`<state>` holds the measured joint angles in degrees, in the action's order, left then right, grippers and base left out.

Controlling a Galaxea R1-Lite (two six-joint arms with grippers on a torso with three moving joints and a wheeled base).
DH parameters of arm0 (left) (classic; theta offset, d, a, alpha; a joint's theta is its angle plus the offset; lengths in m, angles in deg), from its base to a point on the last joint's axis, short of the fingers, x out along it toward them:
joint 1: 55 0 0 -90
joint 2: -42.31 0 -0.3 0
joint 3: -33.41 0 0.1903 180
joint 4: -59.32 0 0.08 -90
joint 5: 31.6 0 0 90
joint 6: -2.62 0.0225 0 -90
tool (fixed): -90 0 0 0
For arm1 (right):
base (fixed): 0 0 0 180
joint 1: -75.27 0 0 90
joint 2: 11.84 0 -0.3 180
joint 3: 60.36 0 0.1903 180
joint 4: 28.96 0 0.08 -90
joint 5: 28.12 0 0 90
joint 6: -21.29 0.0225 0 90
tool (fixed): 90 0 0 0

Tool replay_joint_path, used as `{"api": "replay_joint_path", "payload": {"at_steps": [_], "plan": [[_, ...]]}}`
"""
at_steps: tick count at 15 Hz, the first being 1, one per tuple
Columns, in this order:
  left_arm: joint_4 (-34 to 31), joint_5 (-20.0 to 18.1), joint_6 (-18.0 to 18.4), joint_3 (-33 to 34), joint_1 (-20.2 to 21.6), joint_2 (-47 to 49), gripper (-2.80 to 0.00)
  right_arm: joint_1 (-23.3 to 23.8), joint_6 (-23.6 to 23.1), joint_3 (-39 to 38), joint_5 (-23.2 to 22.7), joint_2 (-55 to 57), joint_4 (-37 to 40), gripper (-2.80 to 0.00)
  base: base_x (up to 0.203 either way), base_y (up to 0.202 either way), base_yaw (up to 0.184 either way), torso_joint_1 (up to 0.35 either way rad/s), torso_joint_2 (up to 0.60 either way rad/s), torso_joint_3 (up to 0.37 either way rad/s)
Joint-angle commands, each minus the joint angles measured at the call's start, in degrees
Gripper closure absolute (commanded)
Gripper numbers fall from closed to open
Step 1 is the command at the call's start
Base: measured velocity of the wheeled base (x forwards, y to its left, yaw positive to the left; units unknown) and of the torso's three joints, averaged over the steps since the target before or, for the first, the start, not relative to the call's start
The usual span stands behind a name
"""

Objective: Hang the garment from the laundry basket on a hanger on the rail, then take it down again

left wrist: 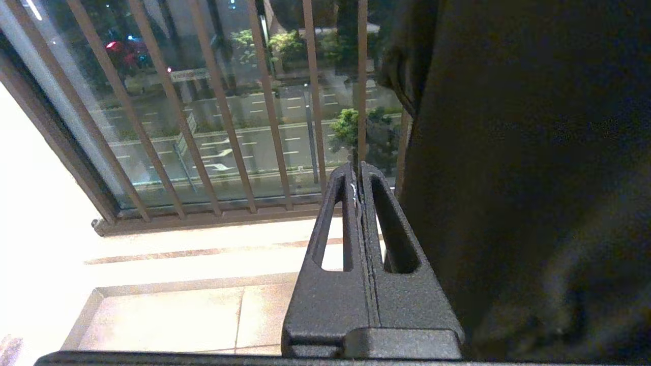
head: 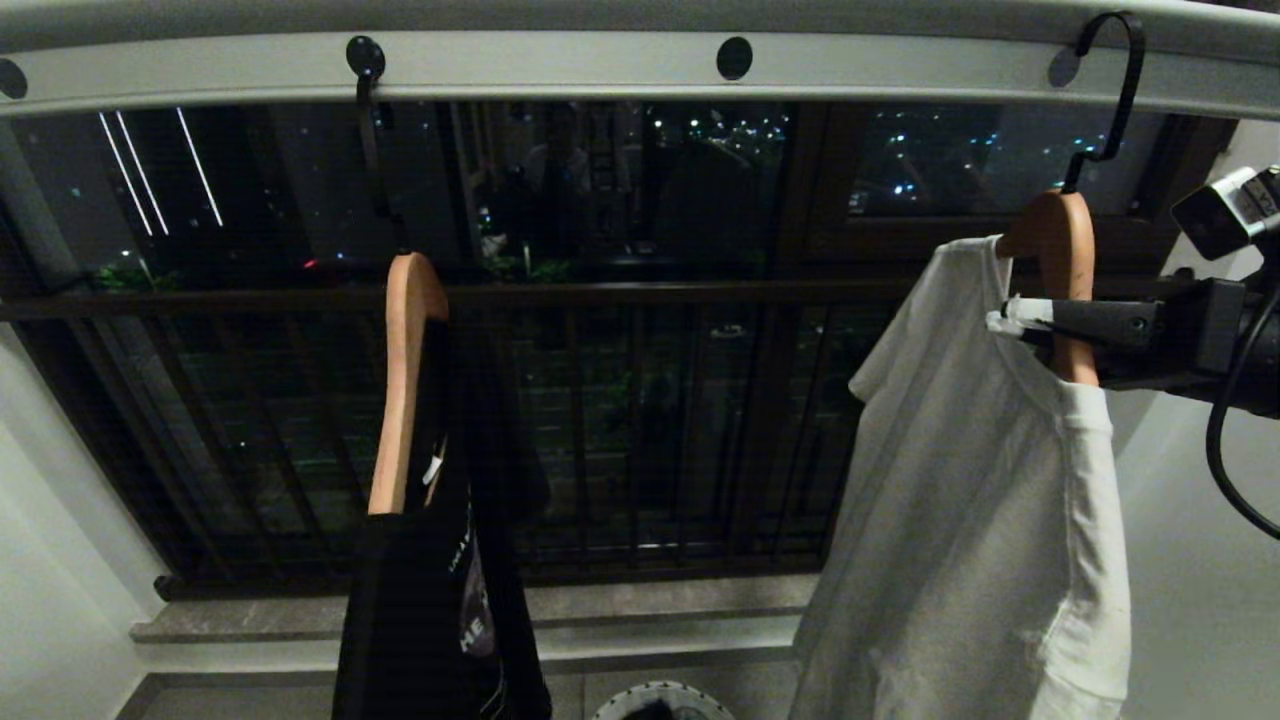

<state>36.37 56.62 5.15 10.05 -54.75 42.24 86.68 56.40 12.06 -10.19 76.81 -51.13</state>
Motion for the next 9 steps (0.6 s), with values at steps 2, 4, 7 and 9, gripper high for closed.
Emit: {"api": "replay_joint_path", "payload": {"at_steps": [2, 4, 7, 9], "plan": [[0.02, 0.02, 0.03, 0.18, 0.02, -0.01, 0.00, 0.02, 0.22, -0.10, -0.77, 1.37, -1.98, 0.00, 0.000, 0.000, 0.000, 0.000, 0.00, 0.000], [0.02, 0.02, 0.03, 0.18, 0.02, -0.01, 0.00, 0.02, 0.22, -0.19, -0.87, 2.43, -3.53, 0.00, 0.000, 0.000, 0.000, 0.000, 0.00, 0.000], [0.02, 0.02, 0.03, 0.18, 0.02, -0.01, 0.00, 0.10, 0.22, -0.81, -1.32, 3.74, -6.28, 0.00, 0.000, 0.000, 0.000, 0.000, 0.00, 0.000], [0.02, 0.02, 0.03, 0.18, 0.02, -0.01, 0.00, 0.10, 0.22, -1.55, -2.39, 4.49, -8.32, 0.00, 0.000, 0.000, 0.000, 0.000, 0.00, 0.000]]}}
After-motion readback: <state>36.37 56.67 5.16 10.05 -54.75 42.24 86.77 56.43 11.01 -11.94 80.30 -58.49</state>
